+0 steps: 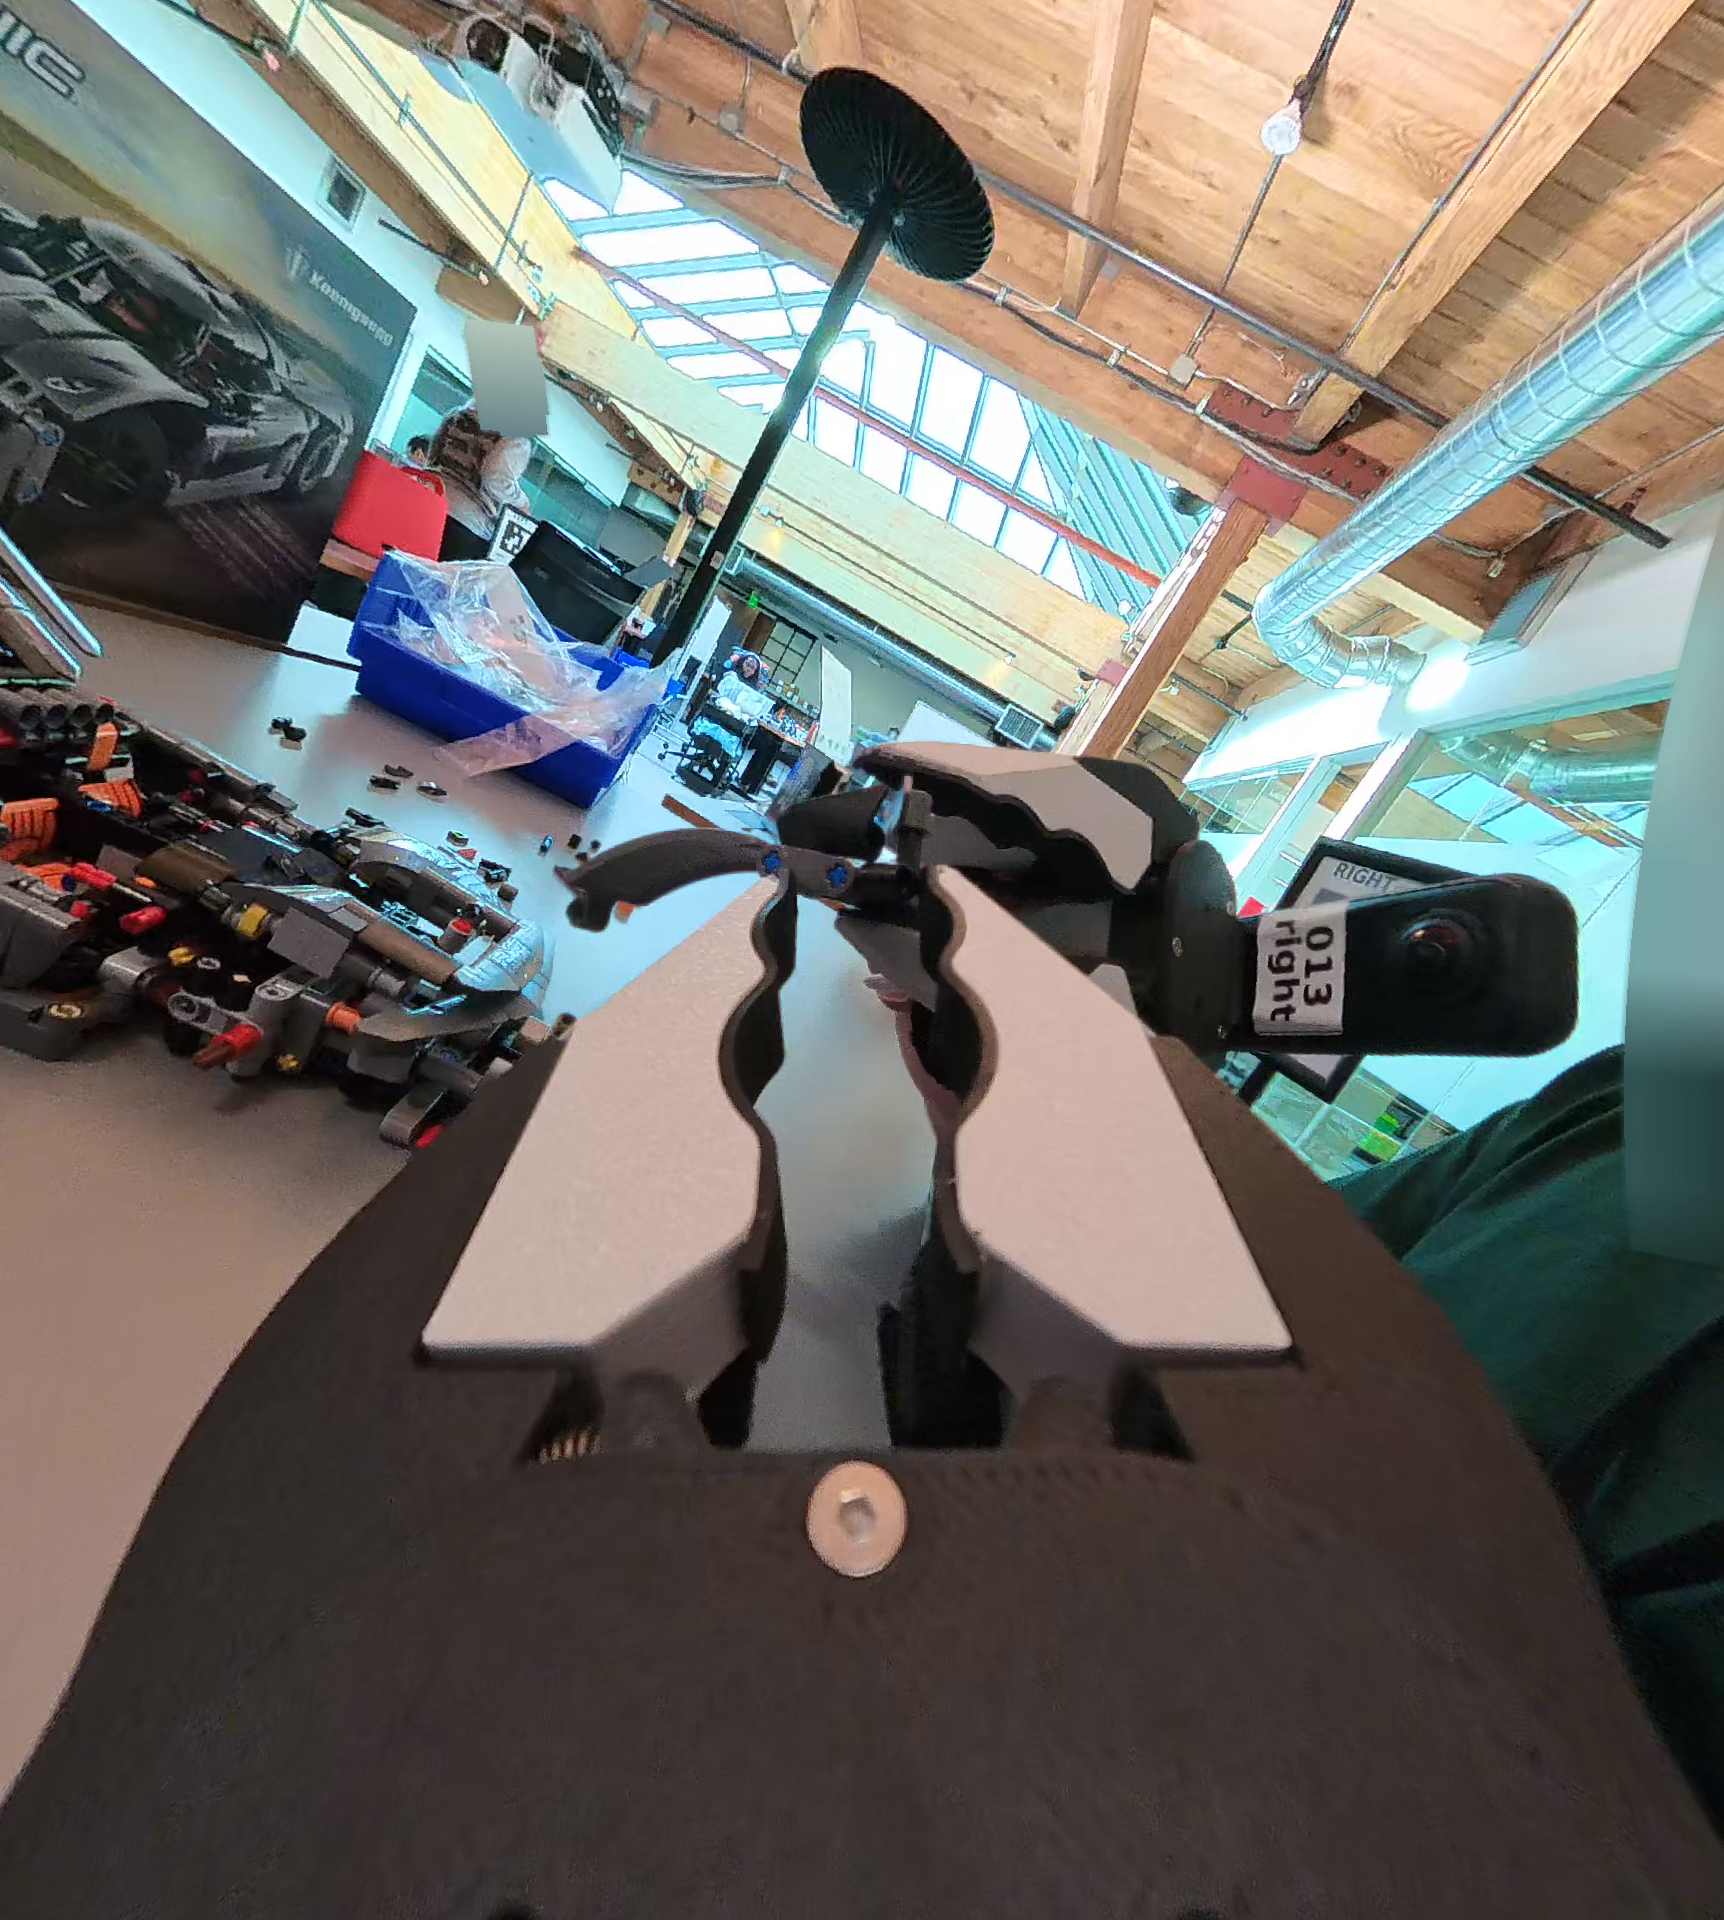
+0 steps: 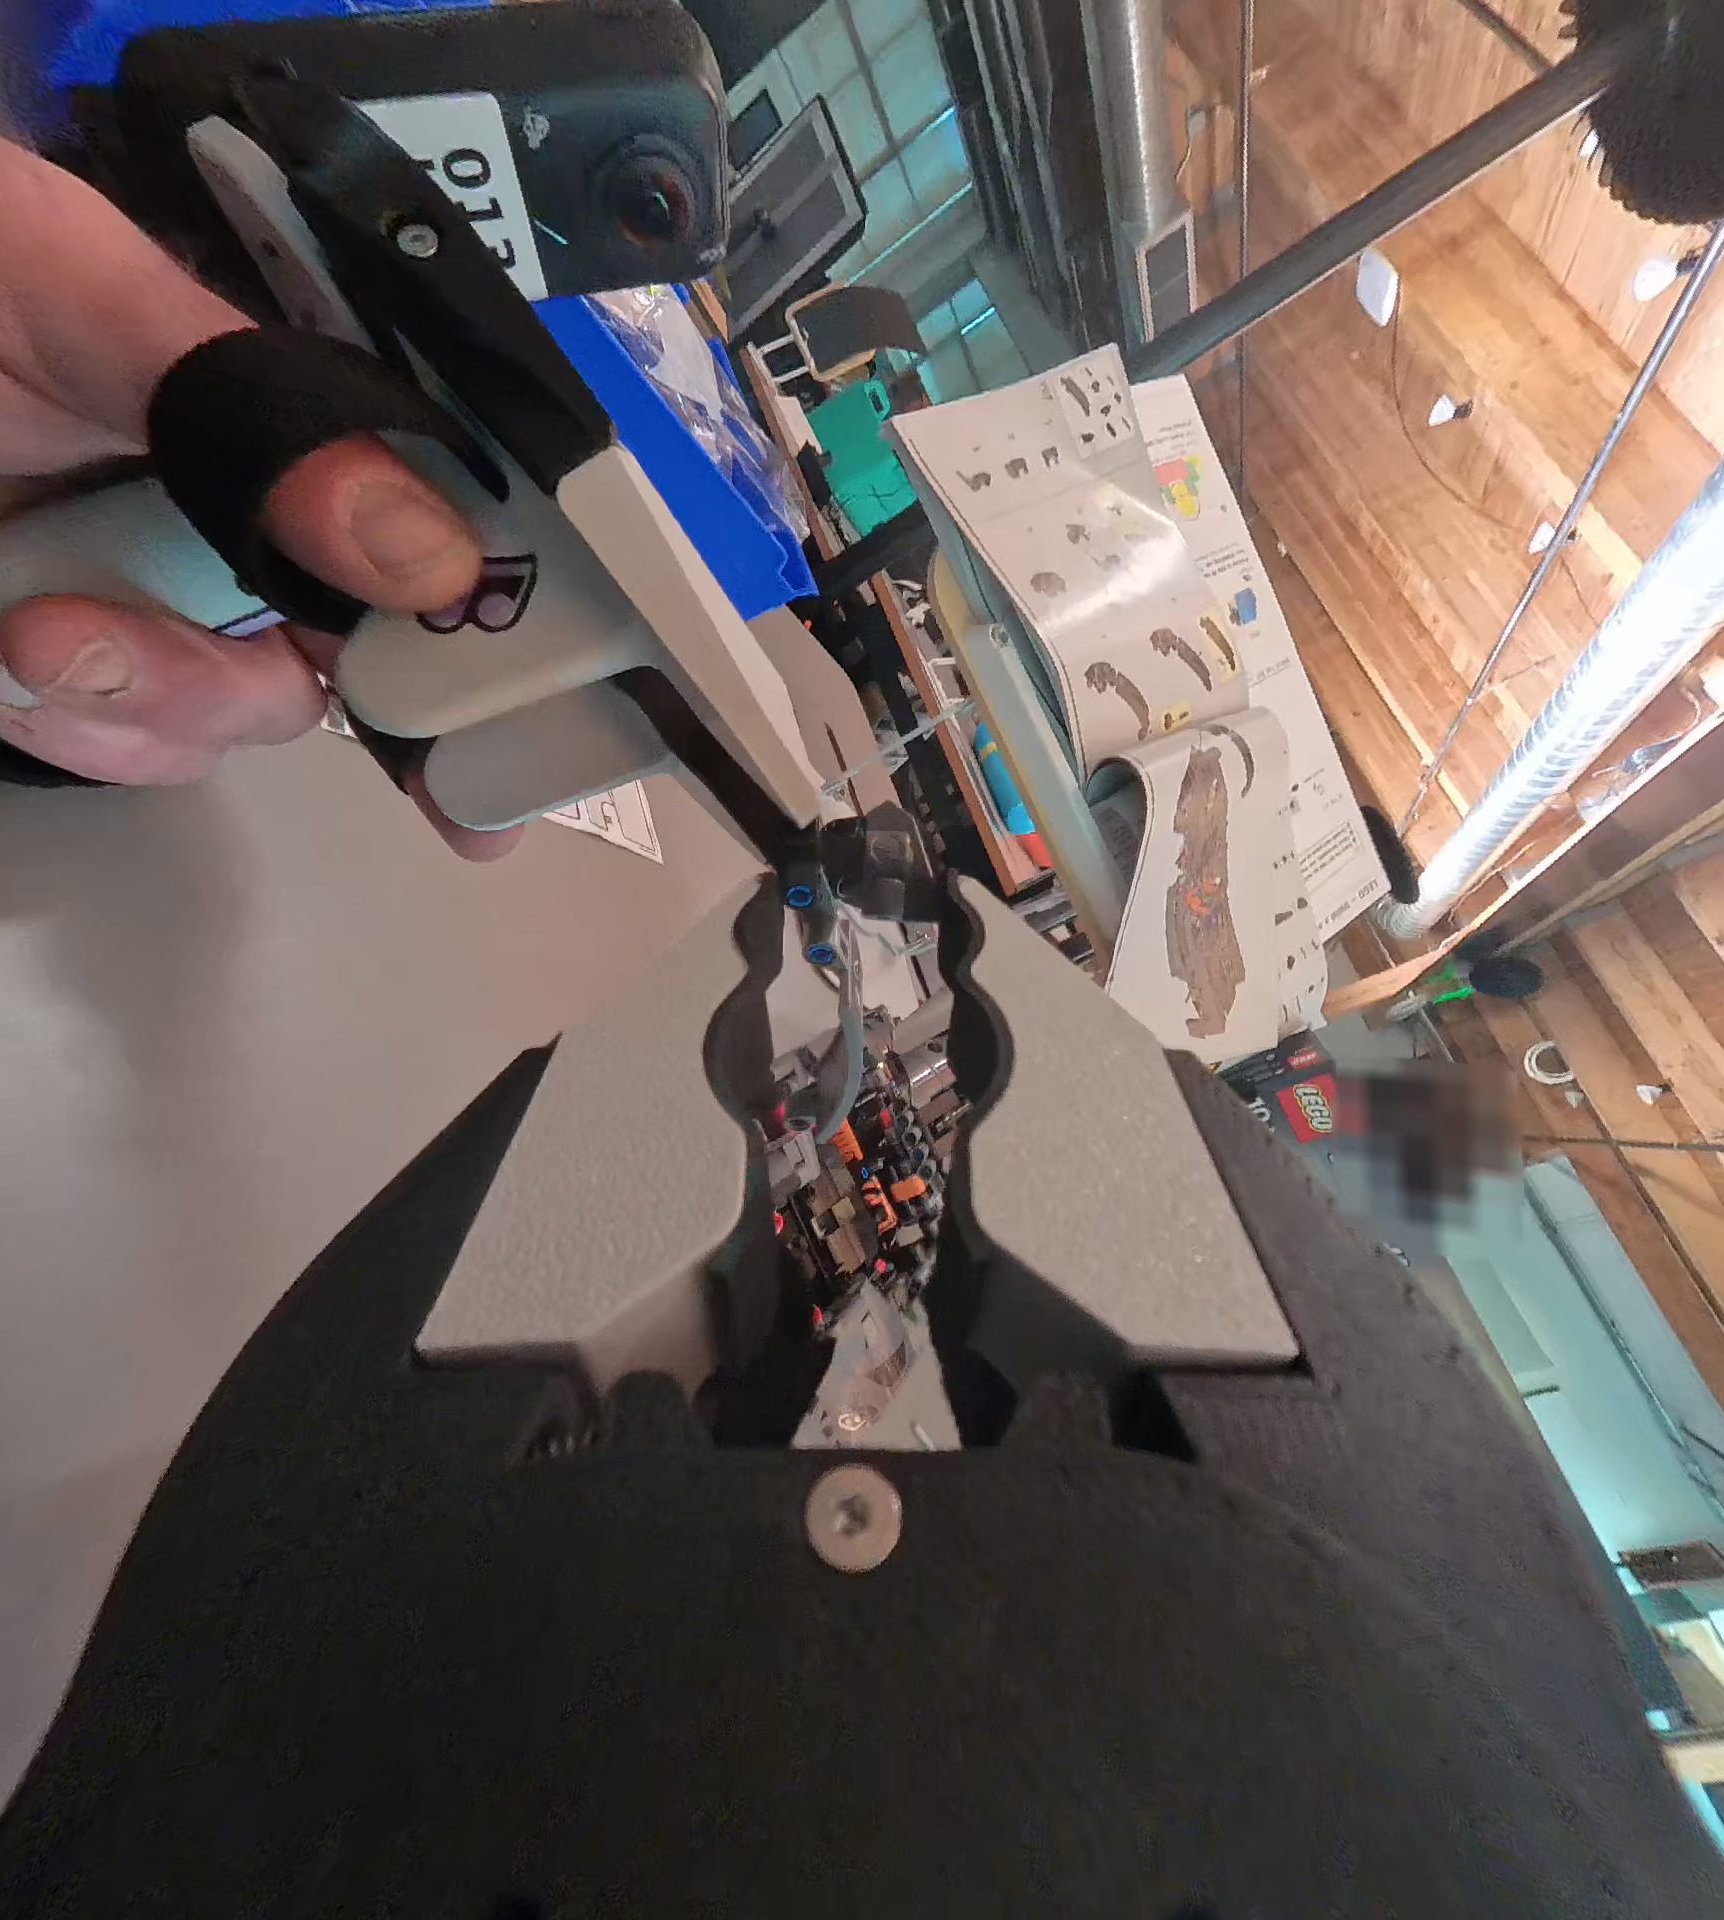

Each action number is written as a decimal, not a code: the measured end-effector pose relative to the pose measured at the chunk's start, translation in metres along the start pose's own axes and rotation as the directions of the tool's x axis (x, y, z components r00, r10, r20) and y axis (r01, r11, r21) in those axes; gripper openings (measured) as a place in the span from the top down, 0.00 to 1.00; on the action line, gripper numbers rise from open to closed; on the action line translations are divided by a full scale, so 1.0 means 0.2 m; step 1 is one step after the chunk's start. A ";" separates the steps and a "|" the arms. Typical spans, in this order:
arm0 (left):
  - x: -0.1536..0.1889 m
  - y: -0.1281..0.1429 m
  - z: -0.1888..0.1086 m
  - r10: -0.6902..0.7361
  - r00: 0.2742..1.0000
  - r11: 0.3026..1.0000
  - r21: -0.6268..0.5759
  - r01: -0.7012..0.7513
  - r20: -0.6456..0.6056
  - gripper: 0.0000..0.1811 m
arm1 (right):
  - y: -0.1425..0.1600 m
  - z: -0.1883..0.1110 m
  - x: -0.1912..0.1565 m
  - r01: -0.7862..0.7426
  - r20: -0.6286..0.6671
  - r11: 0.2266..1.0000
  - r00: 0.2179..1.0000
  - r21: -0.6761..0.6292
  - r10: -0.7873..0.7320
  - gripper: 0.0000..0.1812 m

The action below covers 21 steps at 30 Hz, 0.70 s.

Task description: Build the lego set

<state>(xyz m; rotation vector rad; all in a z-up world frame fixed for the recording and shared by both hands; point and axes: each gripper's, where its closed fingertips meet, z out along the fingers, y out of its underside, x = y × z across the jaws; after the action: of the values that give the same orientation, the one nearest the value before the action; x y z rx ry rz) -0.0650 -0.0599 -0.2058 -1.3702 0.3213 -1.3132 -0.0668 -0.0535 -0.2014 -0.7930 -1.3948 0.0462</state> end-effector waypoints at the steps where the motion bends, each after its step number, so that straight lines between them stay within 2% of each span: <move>1: 0.00 0.00 0.00 0.002 1.000 1.000 -0.003 -0.002 0.002 0.88 | 0.00 0.00 0.00 -0.006 0.004 1.000 1.000 0.003 0.006 0.84; 7: 0.00 0.02 0.01 0.015 1.000 1.000 -0.022 -0.015 0.011 0.89 | 0.01 0.00 0.00 -0.021 0.016 1.000 1.000 0.004 0.021 0.84; 14: 0.00 0.02 0.02 0.031 0.999 0.999 -0.035 -0.030 0.021 0.91 | 0.02 0.00 0.01 0.072 -0.015 0.996 0.997 -0.043 -0.073 0.83; 21: -0.01 0.06 0.03 0.034 0.999 0.996 -0.078 -0.032 0.035 0.91 | 0.03 0.00 -0.01 0.163 0.042 0.983 0.986 -0.090 -0.160 0.83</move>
<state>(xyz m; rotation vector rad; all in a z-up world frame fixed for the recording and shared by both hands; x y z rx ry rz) -0.0549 -0.0577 -0.2147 -1.4460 0.3716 -1.2583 -0.0651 -0.0492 -0.2064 -0.7560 -1.4984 -0.1323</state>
